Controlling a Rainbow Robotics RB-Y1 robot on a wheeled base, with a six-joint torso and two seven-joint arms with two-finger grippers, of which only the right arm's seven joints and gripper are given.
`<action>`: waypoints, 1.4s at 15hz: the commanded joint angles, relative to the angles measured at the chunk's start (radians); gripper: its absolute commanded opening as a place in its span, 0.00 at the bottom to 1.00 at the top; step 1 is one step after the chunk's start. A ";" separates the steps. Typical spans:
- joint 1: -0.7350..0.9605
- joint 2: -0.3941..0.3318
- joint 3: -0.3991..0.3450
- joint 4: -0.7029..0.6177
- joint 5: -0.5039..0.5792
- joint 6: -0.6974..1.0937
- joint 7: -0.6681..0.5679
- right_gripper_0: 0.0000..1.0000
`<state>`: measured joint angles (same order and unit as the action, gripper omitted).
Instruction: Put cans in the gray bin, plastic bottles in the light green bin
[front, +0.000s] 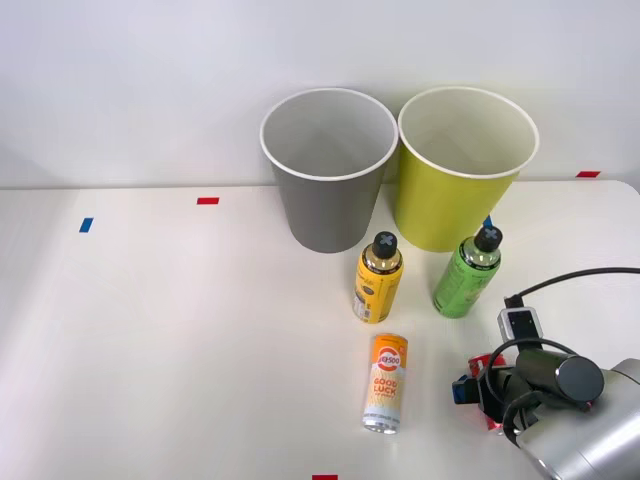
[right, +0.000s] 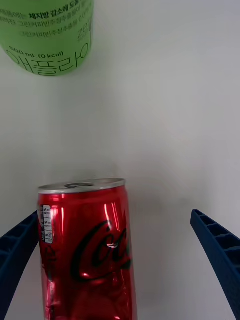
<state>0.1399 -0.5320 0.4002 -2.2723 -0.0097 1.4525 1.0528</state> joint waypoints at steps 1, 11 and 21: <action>0.000 0.015 0.000 0.000 0.007 -0.001 0.013 1.00; -0.013 0.066 0.019 0.047 0.068 -0.011 0.042 0.31; 0.040 0.063 0.022 0.031 0.100 -0.110 0.073 0.06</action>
<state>0.1517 -0.4669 0.4218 -2.2307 0.0763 1.3828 1.1175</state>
